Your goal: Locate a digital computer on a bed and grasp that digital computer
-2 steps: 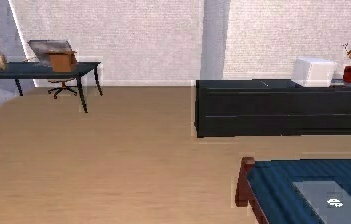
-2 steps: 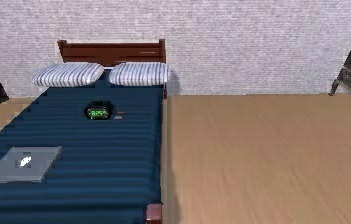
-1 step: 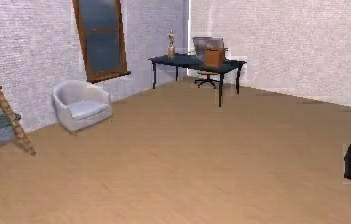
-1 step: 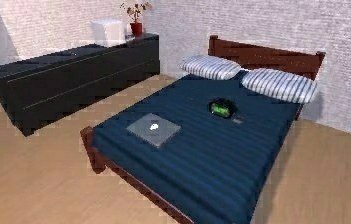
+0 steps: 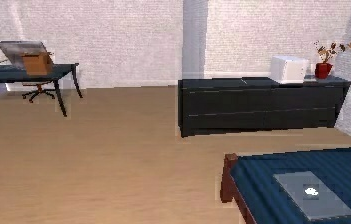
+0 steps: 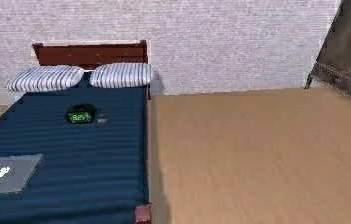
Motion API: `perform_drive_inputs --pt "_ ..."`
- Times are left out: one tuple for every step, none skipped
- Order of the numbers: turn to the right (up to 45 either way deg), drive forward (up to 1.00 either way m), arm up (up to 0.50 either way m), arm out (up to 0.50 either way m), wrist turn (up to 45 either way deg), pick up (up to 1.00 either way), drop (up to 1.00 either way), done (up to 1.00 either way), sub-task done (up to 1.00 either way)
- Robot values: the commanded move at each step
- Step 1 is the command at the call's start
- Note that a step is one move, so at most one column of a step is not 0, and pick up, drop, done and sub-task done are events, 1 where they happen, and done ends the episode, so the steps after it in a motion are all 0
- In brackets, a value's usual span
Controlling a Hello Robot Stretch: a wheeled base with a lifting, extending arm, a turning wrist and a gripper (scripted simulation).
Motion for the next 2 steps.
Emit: perform_drive_inputs --pt "9.0 0.00 0.00 0.00 0.0 0.00 0.00 0.00 0.00" --pt "0.0 0.90 0.00 0.00 0.0 0.00 0.00 0.00 0.00"
